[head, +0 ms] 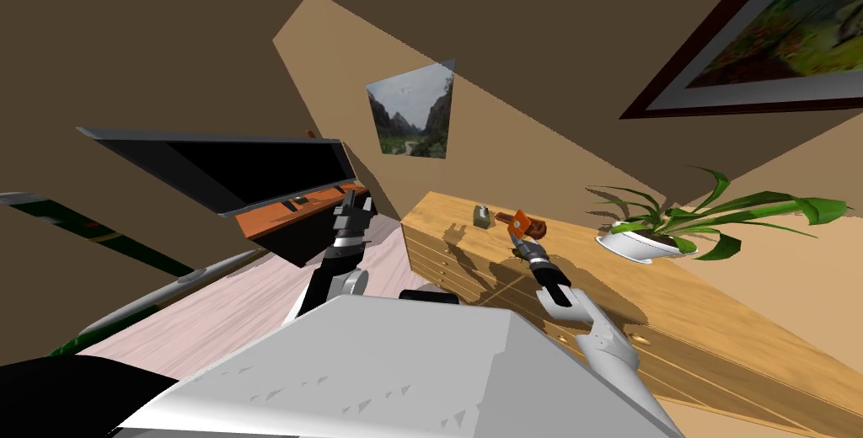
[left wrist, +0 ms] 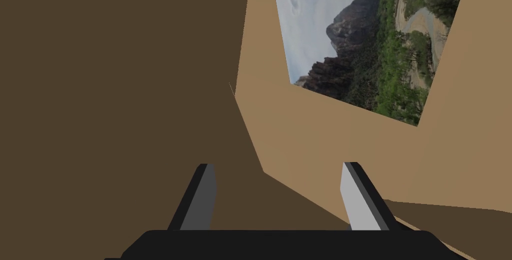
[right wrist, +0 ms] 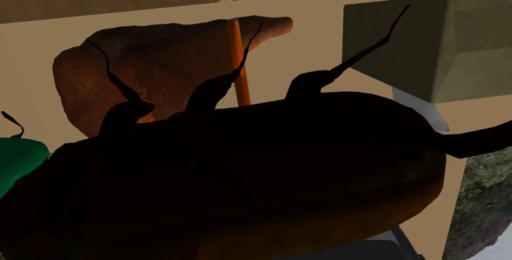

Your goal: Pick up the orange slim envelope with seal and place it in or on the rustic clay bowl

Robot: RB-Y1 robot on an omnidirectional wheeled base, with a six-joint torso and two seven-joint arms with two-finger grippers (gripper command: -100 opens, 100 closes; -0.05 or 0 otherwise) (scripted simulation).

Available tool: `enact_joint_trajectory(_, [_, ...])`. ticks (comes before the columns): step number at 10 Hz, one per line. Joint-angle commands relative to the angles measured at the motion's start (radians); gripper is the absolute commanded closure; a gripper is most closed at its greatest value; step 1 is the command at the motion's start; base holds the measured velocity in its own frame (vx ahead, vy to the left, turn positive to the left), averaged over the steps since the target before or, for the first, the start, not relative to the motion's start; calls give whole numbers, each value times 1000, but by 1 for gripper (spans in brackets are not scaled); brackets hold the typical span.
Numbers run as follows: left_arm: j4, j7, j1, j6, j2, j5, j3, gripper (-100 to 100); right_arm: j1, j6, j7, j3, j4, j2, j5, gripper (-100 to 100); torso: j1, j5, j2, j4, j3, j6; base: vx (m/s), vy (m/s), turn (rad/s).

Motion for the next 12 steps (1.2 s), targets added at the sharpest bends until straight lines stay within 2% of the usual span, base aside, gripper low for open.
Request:
enact_joint_trajectory(1, [0, 0, 0, 0, 0, 0, 0, 0, -5, 9, 29, -10, 13, -18, 3, -100, 0, 0, 0, 0, 0, 0, 44, 26, 12])
enact_joint_trajectory(3, [0, 0, 0, 0, 0, 0, 0, 0, -20, 20, 64, -25, 39, -51, 7, -100, 0, 0, 0, 0, 0, 0, 46, 35, 15])
enact_joint_trajectory(4, [0, 0, 0, 0, 0, 0, 0, 0, -16, 16, 52, -21, 31, -43, 5, -100, 0, 0, 0, 0, 0, 0, 19, 14, 0])
enact_joint_trajectory(5, [0, 0, 0, 0, 0, 0, 0, 0, -16, 18, 56, -22, 32, -44, 6, 0, -1, 0, 2, 0, 1, 0, 0, 0, 0])
enact_joint_trajectory(6, [0, 0, 0, 0, 0, 0, 0, 0, -16, 17, 56, -21, 32, -43, 6, -100, -2, 0, 3, 1, 1, 0, 0, 0, 0])
enact_joint_trajectory(7, [0, 0, 0, 0, 0, 0, 0, 0, -16, 17, 56, -21, 32, -43, 6, 100, -2, -1, 3, 1, 2, 0, 0, 0, 0])
enact_joint_trajectory(11, [0, 0, 0, 0, 0, 0, 0, 0, -16, 17, 57, -21, 31, -44, 6, 100, -3, -1, 3, 1, 2, 1, 0, 1, 3])
enact_joint_trajectory(12, [0, 0, 0, 0, 0, 0, 0, 0, -16, 17, 57, -21, 31, -44, 7, 0, -4, -1, 4, 1, 2, 1, 0, 0, 0])
